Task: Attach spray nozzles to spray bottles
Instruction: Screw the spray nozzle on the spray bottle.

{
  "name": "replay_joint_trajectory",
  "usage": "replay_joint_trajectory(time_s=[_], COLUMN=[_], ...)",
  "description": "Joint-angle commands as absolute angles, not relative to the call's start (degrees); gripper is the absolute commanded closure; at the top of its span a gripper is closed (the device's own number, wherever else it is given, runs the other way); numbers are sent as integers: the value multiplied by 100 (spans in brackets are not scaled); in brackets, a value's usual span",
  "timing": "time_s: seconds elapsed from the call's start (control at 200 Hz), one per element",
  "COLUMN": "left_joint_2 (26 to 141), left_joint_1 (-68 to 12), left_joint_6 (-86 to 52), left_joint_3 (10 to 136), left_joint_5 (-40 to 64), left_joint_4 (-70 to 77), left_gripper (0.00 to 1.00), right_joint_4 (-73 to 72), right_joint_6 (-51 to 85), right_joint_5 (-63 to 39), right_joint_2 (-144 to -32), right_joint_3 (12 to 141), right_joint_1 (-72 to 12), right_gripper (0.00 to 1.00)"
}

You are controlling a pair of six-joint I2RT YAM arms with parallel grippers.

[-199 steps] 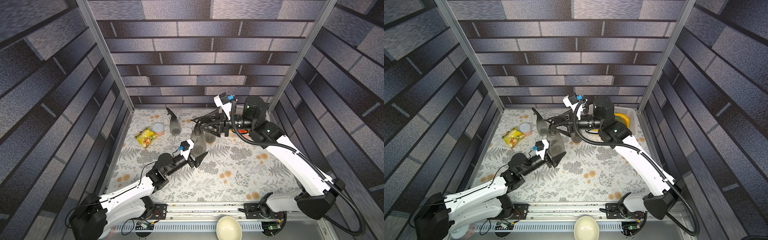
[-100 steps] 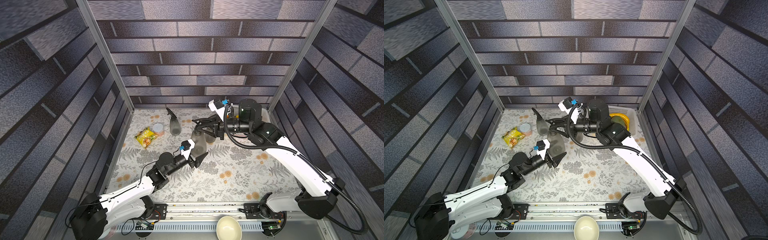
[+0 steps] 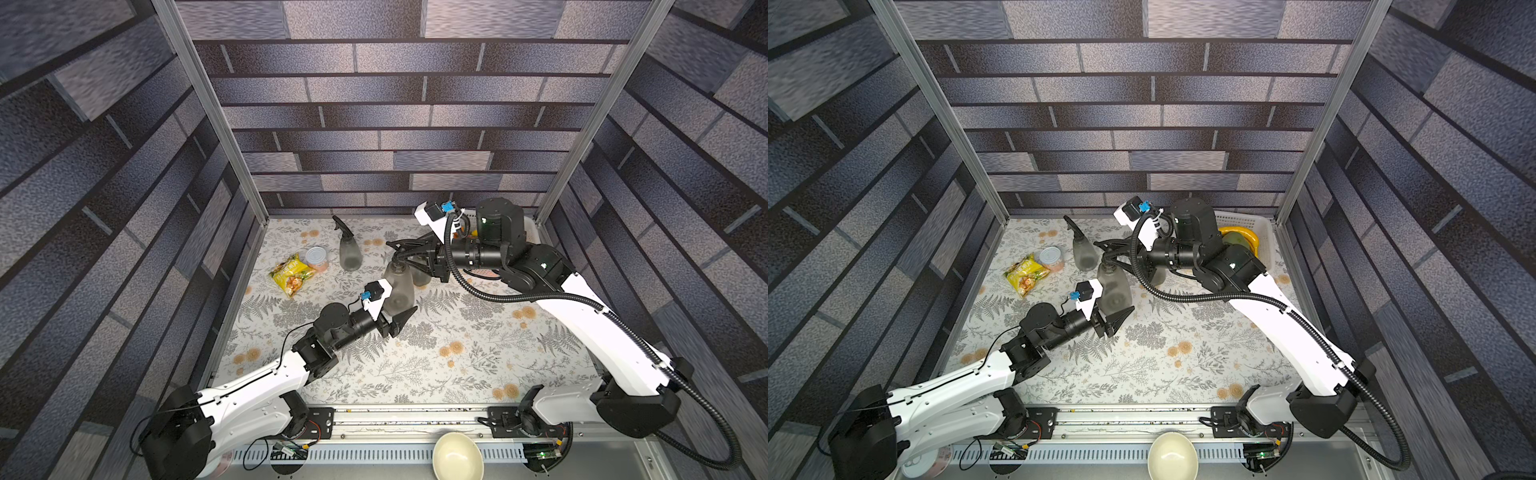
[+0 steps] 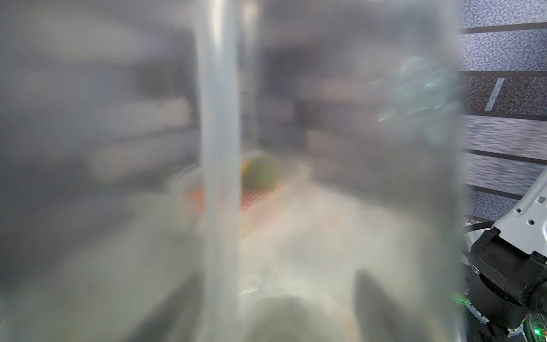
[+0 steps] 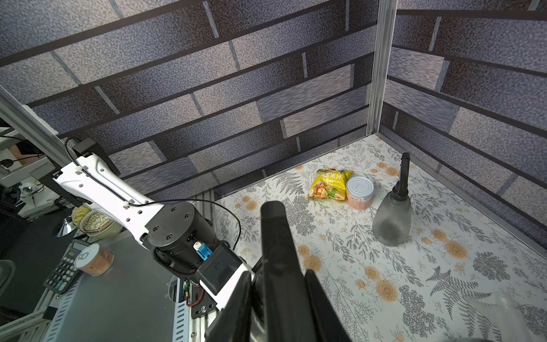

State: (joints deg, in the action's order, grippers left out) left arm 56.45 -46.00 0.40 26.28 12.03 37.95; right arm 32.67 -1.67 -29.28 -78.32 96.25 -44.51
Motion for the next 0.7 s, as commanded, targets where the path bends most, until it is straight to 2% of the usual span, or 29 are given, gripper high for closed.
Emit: replay_joint_trajectory(time_s=[0.0,0.336,0.696], left_joint_2=[5688,5704,5700], left_joint_1=[-4574,-4645,-4680], left_joint_6=[166,277,281], left_joint_3=[2861,2882,2954], left_joint_5=[1221,1239,1150], left_joint_4=[3601,3490,3540], left_gripper=[20,20,20], right_joint_4=[4093,4284,4634], right_joint_6=[-498,-526,-609], right_joint_5=[-2943,-3159,-2940], right_joint_2=[-7903,-8130,-8220], right_joint_3=[9910,10140,10117], right_joint_1=[-4579,-4575,-4600], right_gripper=[74,75,74])
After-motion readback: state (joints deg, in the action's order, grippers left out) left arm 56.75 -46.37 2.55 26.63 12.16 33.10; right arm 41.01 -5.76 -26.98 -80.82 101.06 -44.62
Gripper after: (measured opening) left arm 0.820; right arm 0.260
